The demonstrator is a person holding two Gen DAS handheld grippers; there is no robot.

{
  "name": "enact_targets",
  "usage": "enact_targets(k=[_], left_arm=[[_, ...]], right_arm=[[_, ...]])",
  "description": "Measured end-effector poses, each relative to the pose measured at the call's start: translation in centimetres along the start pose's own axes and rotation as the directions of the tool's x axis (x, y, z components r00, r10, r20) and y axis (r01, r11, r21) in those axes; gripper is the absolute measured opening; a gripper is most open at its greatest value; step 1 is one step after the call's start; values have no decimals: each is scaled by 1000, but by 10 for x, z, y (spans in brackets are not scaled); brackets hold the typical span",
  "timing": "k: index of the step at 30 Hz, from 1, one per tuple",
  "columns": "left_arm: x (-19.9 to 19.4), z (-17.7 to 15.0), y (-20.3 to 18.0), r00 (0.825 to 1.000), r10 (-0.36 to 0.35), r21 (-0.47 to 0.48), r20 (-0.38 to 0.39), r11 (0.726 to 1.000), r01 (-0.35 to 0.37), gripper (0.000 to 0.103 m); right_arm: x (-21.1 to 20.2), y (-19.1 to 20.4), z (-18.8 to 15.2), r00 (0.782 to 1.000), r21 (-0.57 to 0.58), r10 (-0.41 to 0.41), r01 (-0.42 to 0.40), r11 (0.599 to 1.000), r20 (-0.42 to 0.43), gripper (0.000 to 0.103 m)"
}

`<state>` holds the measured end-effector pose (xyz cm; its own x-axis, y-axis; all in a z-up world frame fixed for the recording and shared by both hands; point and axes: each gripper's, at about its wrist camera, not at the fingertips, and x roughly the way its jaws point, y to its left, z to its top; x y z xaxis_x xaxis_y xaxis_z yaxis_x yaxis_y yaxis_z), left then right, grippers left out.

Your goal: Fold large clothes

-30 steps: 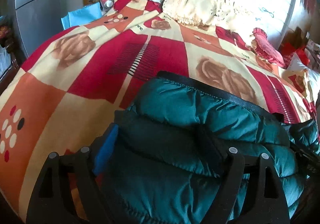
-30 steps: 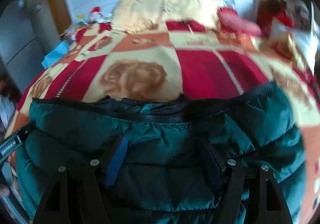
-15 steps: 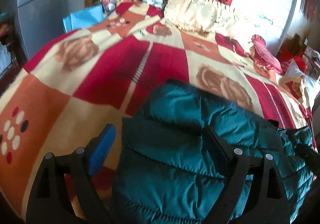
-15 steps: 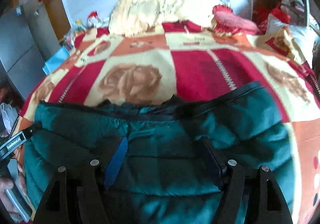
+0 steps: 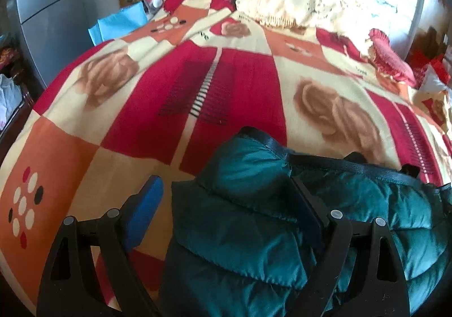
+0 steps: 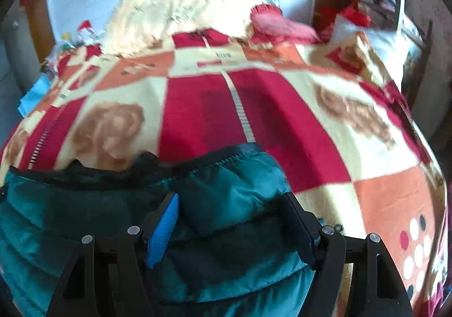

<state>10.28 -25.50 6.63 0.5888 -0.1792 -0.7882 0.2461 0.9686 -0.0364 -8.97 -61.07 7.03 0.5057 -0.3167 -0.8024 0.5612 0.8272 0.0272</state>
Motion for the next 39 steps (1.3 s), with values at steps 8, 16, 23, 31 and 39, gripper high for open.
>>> enact_targets(k=[8, 16, 23, 31, 39], left_arm=[[19, -4, -1, 999, -3, -16, -42, 1000, 2, 89], [-10, -7, 10, 999, -44, -32, -11, 999, 44, 89], [-64, -23, 14, 994, -80, 48, 77, 996, 76, 89], [-91, -62, 23, 992, -90, 94, 90, 992, 82, 89], [-74, -92, 38, 992, -128, 18, 9, 992, 128, 89]], right_arm=[[17, -4, -7, 1000, 26, -13, 14, 1000, -20, 79], [-31, -2, -14, 997, 35, 25, -27, 999, 76, 79], [-91, 9, -44, 978, -12, 167, -166, 986, 124, 79], [-101, 0, -76, 978, 39, 171, -176, 984, 119, 79], [-59, -19, -82, 993, 106, 117, -117, 987, 3, 81]])
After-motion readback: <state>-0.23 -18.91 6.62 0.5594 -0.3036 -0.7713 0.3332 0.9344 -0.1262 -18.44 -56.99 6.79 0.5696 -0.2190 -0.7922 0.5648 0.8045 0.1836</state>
